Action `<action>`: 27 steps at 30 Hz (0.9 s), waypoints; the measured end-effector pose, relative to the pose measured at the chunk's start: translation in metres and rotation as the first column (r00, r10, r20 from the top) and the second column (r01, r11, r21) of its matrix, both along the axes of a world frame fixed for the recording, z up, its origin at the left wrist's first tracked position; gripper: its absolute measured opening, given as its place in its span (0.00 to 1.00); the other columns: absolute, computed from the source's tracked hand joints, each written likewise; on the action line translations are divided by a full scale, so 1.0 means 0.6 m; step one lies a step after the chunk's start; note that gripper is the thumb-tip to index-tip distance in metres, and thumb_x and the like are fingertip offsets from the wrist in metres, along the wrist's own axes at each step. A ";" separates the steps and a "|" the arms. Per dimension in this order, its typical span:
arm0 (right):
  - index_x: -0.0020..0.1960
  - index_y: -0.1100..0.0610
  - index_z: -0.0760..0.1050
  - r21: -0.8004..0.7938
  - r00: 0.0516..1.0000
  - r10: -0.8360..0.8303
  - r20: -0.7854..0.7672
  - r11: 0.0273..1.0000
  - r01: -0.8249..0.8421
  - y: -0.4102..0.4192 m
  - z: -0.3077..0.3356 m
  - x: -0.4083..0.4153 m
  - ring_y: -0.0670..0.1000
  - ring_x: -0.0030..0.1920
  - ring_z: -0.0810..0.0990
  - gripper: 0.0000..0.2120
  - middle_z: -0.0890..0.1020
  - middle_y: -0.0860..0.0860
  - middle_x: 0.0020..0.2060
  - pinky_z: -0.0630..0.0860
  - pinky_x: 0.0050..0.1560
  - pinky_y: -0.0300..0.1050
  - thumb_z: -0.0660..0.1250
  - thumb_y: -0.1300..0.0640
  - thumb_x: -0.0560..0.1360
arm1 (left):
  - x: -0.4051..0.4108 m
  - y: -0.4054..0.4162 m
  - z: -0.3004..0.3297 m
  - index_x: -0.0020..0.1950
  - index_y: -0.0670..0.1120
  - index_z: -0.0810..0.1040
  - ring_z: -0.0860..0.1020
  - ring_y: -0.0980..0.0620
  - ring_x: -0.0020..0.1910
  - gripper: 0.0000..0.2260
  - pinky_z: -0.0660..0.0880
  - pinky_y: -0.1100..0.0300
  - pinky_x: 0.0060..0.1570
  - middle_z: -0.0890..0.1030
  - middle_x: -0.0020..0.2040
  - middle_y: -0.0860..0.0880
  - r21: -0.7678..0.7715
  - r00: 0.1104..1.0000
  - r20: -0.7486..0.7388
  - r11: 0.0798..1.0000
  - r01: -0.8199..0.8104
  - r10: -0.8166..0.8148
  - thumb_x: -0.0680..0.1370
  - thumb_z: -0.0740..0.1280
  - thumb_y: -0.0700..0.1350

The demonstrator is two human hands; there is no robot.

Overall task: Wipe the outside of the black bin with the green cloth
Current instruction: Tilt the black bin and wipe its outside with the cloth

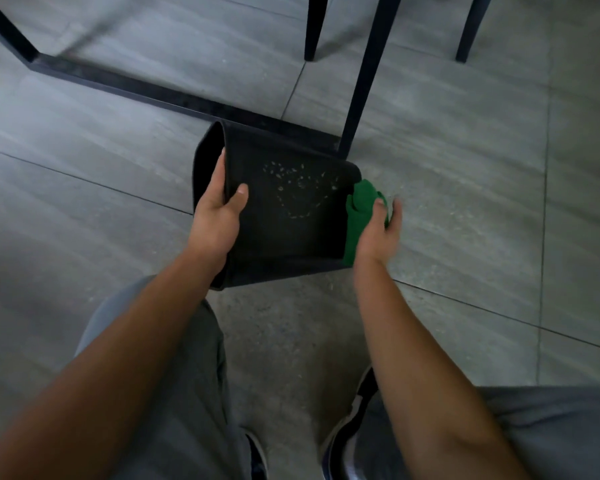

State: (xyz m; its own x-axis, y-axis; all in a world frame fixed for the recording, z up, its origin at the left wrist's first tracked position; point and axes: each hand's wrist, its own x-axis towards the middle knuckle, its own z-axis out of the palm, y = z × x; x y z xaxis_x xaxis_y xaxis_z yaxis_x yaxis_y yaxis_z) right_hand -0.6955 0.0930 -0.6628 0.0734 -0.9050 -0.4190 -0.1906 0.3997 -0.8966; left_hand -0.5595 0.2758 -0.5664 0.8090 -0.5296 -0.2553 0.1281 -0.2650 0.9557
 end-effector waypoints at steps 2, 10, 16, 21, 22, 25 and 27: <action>0.77 0.42 0.69 0.067 0.998 0.006 0.058 0.998 -0.010 -0.027 -0.006 -0.008 0.53 0.74 0.73 0.33 0.73 0.48 0.76 0.71 0.75 0.56 0.69 0.38 0.73 | 0.013 0.008 0.003 0.79 0.65 0.61 0.76 0.59 0.65 0.25 0.74 0.54 0.68 0.76 0.67 0.61 0.003 1.000 -0.005 1.000 -0.011 0.011 0.86 0.59 0.43; 0.57 0.54 0.85 0.336 0.969 -0.139 0.202 0.940 0.065 -0.062 -0.018 -0.023 0.57 0.50 0.88 0.25 0.89 0.54 0.47 0.82 0.60 0.59 0.66 0.34 0.76 | 0.026 0.011 0.005 0.76 0.66 0.67 0.78 0.56 0.63 0.18 0.77 0.48 0.65 0.78 0.65 0.60 0.085 0.994 0.024 0.991 0.108 -0.110 0.86 0.58 0.54; 0.59 0.49 0.84 0.320 0.987 0.046 0.153 0.943 -0.094 -0.052 -0.009 -0.015 0.56 0.53 0.87 0.25 0.89 0.53 0.50 0.82 0.58 0.56 0.70 0.33 0.71 | 0.028 0.015 -0.001 0.80 0.59 0.60 0.77 0.58 0.63 0.23 0.78 0.51 0.63 0.77 0.65 0.58 0.179 0.977 0.120 0.972 0.152 -0.175 0.85 0.60 0.55; 0.69 0.44 0.78 0.008 0.980 0.196 -0.022 0.981 -0.196 -0.017 0.012 0.021 0.51 0.65 0.80 0.19 0.81 0.48 0.66 0.77 0.68 0.55 0.65 0.42 0.80 | 0.024 0.015 -0.007 0.79 0.58 0.62 0.78 0.56 0.61 0.22 0.79 0.49 0.62 0.77 0.63 0.58 0.184 0.986 0.057 0.973 0.141 -0.154 0.85 0.59 0.54; 0.71 0.42 0.76 -0.084 0.959 0.264 -0.100 0.958 -0.273 0.003 0.016 0.035 0.51 0.69 0.77 0.19 0.77 0.47 0.71 0.75 0.70 0.58 0.65 0.42 0.81 | 0.020 0.012 -0.005 0.79 0.58 0.62 0.78 0.56 0.60 0.22 0.79 0.50 0.61 0.77 0.63 0.58 0.170 0.986 0.053 0.975 0.146 -0.157 0.85 0.59 0.54; 0.70 0.39 0.75 -0.300 0.861 0.451 -0.236 0.809 -0.506 0.092 0.041 0.089 0.54 0.78 0.67 0.19 0.68 0.47 0.79 0.69 0.75 0.62 0.64 0.41 0.80 | 0.016 0.003 -0.003 0.79 0.55 0.64 0.78 0.55 0.64 0.21 0.78 0.51 0.64 0.78 0.66 0.54 0.137 0.989 0.079 0.984 0.113 -0.125 0.86 0.57 0.56; 0.70 0.46 0.78 -0.440 0.809 0.540 -0.234 0.683 -0.583 0.151 0.066 0.120 0.56 0.80 0.64 0.18 0.70 0.50 0.78 0.63 0.79 0.60 0.65 0.45 0.81 | 0.018 -0.002 0.002 0.77 0.50 0.69 0.76 0.56 0.67 0.23 0.73 0.51 0.70 0.78 0.68 0.52 0.105 0.986 0.115 0.988 0.113 -0.125 0.86 0.53 0.59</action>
